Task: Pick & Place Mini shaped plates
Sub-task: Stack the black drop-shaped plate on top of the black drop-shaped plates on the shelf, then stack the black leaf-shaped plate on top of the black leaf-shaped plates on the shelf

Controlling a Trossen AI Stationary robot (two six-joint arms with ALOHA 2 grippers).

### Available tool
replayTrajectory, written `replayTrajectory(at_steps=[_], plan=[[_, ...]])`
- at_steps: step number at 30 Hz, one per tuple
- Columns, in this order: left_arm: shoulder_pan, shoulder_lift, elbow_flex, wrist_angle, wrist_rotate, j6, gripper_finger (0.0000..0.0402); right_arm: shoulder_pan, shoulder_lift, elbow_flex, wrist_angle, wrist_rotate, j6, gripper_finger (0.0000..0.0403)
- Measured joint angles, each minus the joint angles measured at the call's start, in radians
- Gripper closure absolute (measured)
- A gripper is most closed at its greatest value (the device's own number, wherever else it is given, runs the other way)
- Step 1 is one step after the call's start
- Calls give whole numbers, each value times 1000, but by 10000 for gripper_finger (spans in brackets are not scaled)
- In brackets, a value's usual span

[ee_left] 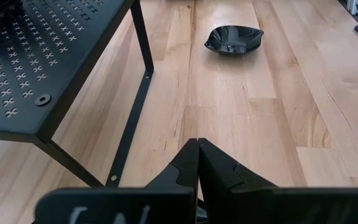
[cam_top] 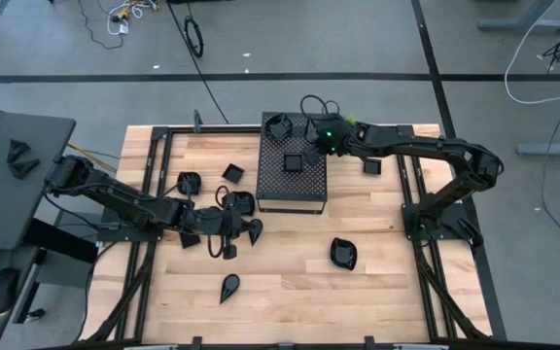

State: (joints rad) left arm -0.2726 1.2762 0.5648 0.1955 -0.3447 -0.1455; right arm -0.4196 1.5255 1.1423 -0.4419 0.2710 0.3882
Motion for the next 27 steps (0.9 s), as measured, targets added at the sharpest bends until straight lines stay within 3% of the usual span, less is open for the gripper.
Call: replayTrajectory(at_steps=[9,19,27], plan=[[0,0,0,-1,0,0,390,132,-44,0,80,16,-54,401],[-2,0,0,-11,0,-17,390,564,-44,0,179,321,-57,401],[-78,0,1,-105,1,32,390,847,-2,0,402,438,-85,401]])
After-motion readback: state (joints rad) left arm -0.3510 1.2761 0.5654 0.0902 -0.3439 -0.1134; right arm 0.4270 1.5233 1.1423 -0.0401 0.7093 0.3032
